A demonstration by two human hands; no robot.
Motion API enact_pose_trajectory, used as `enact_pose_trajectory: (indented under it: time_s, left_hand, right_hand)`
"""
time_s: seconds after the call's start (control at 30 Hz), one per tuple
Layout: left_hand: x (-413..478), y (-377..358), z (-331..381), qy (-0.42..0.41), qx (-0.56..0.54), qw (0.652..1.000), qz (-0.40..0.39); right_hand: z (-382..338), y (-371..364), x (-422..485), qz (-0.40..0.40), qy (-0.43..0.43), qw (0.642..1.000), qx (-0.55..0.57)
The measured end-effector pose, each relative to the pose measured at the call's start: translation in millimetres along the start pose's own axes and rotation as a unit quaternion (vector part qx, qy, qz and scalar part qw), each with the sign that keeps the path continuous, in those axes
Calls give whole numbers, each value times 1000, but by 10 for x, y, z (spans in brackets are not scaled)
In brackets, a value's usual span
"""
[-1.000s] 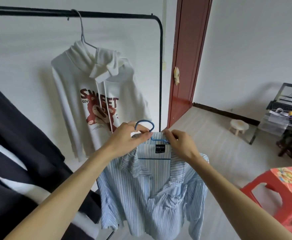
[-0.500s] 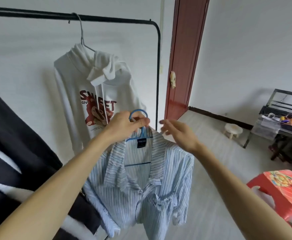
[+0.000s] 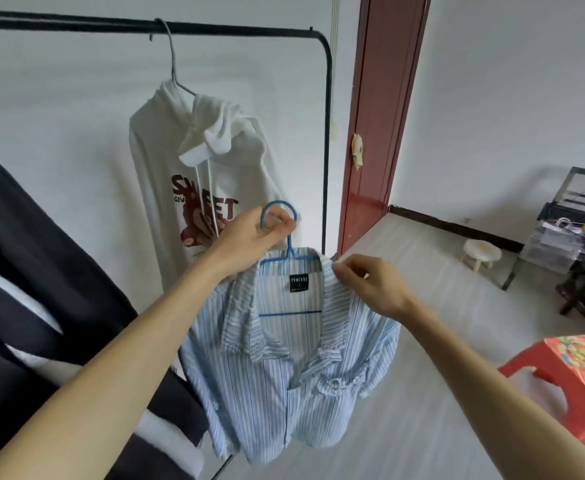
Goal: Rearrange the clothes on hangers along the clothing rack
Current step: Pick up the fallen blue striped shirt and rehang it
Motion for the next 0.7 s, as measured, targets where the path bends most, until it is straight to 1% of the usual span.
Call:
enact_pose_trajectory:
  time_s: [0.07, 0.13, 0.33, 0.4, 0.5, 0.6, 0.7]
  left_hand:
    - [-132, -37, -175, 25, 63, 998, -7]
    - [-268, -96, -356, 38, 122, 992, -21]
    - [-327, -95, -413, 29, 112, 993, 23]
    - [-331, -107, -414, 30, 112, 992, 41]
    - [-323, -51, -461, 36, 109, 990, 84]
    - [-335, 90, -458, 32, 102, 986, 130]
    - [-353, 245, -451, 45, 100, 982, 156]
  right_hand:
    - [67, 51, -2, 49, -10, 999, 14]
    - [104, 71, -21, 60, -12, 998, 20]
    - [164, 82, -38, 59, 21, 998, -29]
    - [146, 82, -71, 50, 36, 997, -46]
    - [98, 76, -84, 10, 49, 995, -82]
    - [84, 132, -79, -14, 41, 994, -105]
    - [-45, 82, -54, -61, 22, 996, -63]
Point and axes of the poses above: each hand's wrist, its own x-axis towards the middle knuckle, its own y-axis out of the back of the hand, z = x × y, the point moved 5 cm from there along x, towards the middle knuckle, and after that the axes turned 1 degree about x, right-handed, at the moved point
